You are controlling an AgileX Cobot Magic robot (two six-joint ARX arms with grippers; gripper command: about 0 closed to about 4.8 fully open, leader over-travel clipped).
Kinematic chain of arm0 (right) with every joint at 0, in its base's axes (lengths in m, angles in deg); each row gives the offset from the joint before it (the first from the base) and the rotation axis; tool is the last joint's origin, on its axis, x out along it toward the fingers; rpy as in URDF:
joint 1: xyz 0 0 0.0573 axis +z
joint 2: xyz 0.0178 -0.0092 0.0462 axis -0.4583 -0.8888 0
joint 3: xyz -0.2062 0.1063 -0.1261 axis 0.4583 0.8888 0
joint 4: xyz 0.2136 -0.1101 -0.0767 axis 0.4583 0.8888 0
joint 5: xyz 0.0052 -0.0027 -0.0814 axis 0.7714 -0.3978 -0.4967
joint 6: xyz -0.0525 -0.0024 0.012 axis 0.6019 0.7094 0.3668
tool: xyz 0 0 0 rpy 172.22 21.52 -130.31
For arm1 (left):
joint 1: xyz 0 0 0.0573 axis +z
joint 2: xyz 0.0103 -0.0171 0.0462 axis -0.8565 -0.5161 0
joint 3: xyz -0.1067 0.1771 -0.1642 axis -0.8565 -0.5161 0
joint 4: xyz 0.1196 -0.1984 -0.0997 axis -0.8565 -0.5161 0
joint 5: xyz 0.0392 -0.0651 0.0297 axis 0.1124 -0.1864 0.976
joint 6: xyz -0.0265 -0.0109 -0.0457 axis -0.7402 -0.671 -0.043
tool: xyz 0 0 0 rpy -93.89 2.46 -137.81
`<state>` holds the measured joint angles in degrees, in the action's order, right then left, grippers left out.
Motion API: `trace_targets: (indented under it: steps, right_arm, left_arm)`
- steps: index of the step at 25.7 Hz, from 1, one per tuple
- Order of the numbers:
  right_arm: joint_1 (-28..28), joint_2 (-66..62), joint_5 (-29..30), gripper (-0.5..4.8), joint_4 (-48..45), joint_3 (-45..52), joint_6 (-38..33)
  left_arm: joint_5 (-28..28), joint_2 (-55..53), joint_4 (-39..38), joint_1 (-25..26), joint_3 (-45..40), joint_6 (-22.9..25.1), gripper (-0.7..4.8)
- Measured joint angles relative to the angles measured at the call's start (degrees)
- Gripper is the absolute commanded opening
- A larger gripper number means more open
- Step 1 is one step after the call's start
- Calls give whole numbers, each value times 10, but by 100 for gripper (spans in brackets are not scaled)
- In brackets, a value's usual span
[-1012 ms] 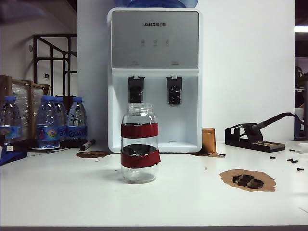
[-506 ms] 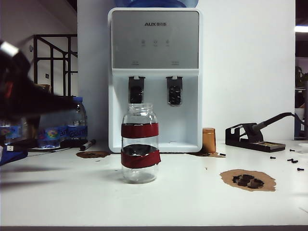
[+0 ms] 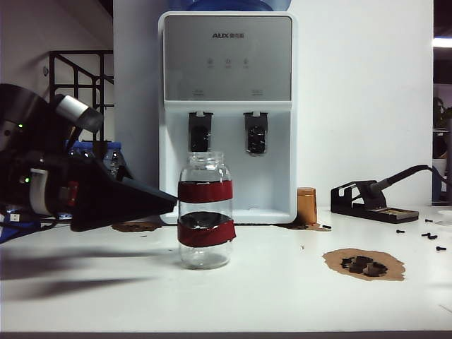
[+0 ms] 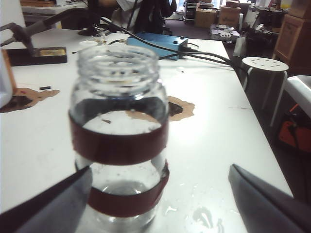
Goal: Pick up the water bottle with two loops of red belts, then reach the front water dispenser and gently press the gray-black baffle horizontally to get a little water.
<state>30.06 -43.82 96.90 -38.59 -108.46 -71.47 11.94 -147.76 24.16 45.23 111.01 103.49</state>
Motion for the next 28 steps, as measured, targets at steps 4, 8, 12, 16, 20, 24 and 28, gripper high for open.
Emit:
trace_targets:
  steps: [4,8,12,16,20,24,28]
  right_arm:
    - [0,-18,-2,-3,17,-1,11]
    - [0,-23,-7,-3,17,-1,17]
    - [0,-23,-22,-3,17,-1,23]
    - [0,-23,-24,-3,11,-1,26]
    - [0,-23,-37,-3,10,-1,26]
    - [0,-23,-49,-3,10,-1,27]
    - [0,-23,-55,-3,-3,-1,27]
  left_arm:
    - [64,-3,14,-26,1,0,479]
    - [125,-38,48,-50,2,0,479]
    - [165,-78,71,-66,26,0,479]
    - [211,-129,73,-82,70,0,479]
    - [217,-140,77,-80,90,0,306]
    - [232,-140,100,-84,90,0,79]
    - [243,-140,103,-86,90,0,-5]
